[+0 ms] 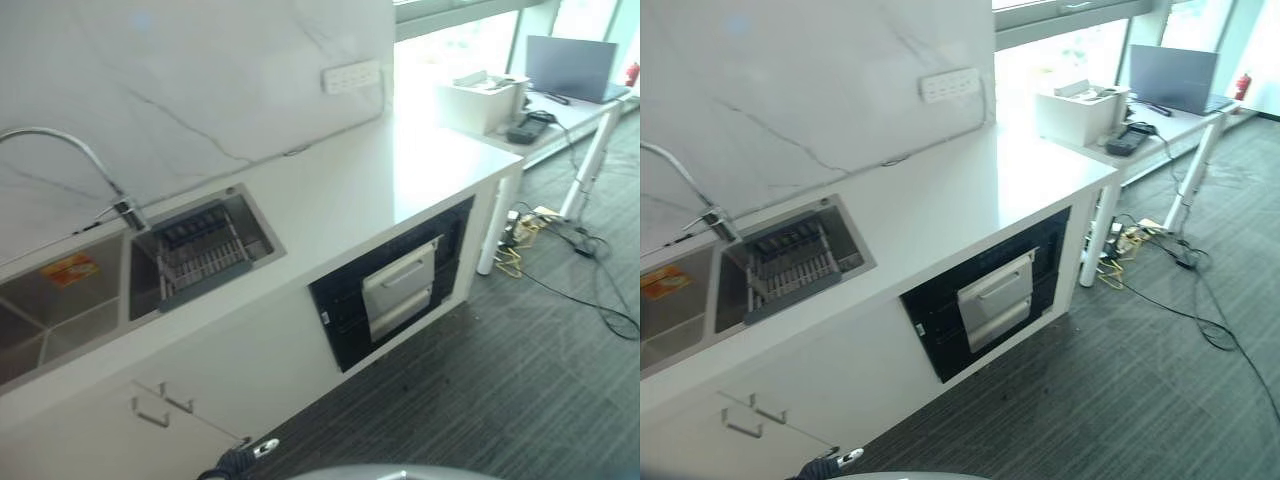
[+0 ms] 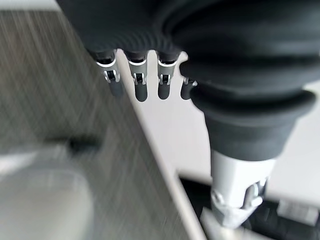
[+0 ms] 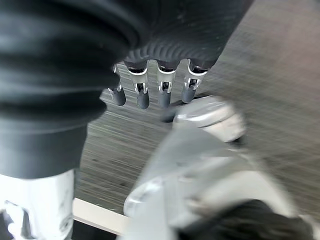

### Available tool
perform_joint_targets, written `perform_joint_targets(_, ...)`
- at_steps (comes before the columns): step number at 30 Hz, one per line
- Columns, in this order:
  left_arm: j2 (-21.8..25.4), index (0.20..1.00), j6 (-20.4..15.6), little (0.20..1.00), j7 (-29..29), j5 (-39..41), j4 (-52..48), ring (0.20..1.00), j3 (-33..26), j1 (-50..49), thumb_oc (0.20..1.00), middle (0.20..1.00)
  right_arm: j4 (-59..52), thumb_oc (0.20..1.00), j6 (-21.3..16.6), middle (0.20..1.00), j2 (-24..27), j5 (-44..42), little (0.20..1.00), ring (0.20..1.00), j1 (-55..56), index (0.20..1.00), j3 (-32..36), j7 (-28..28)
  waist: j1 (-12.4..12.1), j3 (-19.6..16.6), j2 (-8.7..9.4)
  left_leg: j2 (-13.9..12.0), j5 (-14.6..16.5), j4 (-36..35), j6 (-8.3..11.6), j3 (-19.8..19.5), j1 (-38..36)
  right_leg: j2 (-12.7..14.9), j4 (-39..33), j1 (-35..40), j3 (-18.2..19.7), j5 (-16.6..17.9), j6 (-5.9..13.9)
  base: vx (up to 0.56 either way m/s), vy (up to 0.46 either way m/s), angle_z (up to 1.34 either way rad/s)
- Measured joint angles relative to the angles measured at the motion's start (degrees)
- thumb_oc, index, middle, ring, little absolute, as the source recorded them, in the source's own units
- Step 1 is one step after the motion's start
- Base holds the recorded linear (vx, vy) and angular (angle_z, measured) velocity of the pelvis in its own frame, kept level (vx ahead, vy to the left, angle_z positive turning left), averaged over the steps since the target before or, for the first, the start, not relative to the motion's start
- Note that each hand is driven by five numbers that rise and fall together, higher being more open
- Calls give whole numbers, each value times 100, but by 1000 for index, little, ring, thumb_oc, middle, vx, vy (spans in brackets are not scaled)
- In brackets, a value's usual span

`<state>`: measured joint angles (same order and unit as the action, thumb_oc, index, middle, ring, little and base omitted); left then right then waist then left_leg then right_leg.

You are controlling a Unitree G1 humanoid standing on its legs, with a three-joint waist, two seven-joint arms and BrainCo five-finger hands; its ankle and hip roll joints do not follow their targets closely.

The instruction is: Place the dishes in the dishwasher.

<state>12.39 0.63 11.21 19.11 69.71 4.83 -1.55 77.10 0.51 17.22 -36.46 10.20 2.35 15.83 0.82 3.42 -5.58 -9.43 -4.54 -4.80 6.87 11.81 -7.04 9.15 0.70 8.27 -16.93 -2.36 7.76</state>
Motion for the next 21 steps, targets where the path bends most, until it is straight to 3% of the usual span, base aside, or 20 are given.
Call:
perform_joint_targets(1, 0, 1000, 52, 1000, 199, -10, -52, 1000, 132, 64, 1000, 1000, -7, 1000, -46, 1000, -25, 173, 1000, 1000, 28, 1000, -92, -54, 55, 2, 34, -4, 3, -1, 4, 18, -13, -18, -74, 23, 38, 43, -13, 7, -8, -16)
perform_joint_targets(3, 23, 1000, 272, 1000, 602, -59, -173, 1000, 949, 106, 1000, 1000, -115, 1000, -238, 1000, -22, 646, 1000, 1000, -53, 1000, -405, -345, 57, 7, 83, -35, 21, -2, 21, 144, -9, -56, -97, -65, 177, 89, -22, -13, -28, -28)
perform_joint_targets(5, 9, 1000, 463, 1000, 666, -62, -147, 1000, 1079, 112, 1000, 1000, -95, 1000, -140, 1000, -95, 836, 1000, 1000, -82, 1000, -408, -310, 127, 7, 177, -61, 28, -1, 34, 190, -6, -95, -90, -118, 240, 93, -17, -30, -39, -23)
perform_joint_targets(8, 62, 1000, 621, 1000, 739, -193, -36, 1000, 815, 117, 1000, 1000, -1, 1000, 172, 1000, -221, 957, 1000, 1000, -247, 1000, -523, -247, 104, 11, 293, -98, 55, -17, 56, 309, -1, -127, -188, -149, 345, 132, -45, -23, -19, -19)
perform_joint_targets(11, 97, 1000, 742, 1000, 841, -174, 7, 1000, 432, 133, 1000, 1000, -80, 1000, 199, 1000, -277, 1075, 1000, 1000, -418, 1000, -697, -183, 46, 16, 364, -90, 48, -17, 48, 319, 0, -143, -359, -79, 356, 266, -19, -62, 28, -3)
perform_joint_targets(21, 120, 1000, 814, 1000, 913, -30, -12, 1000, 434, 131, 1000, 1000, -241, 1000, 280, 1000, -337, 1056, 1000, 1000, -489, 1000, -869, -110, 34, 4, 387, -79, 48, -13, 49, 290, -27, -157, -499, 53, 302, 380, -65, -12, 2, 0)
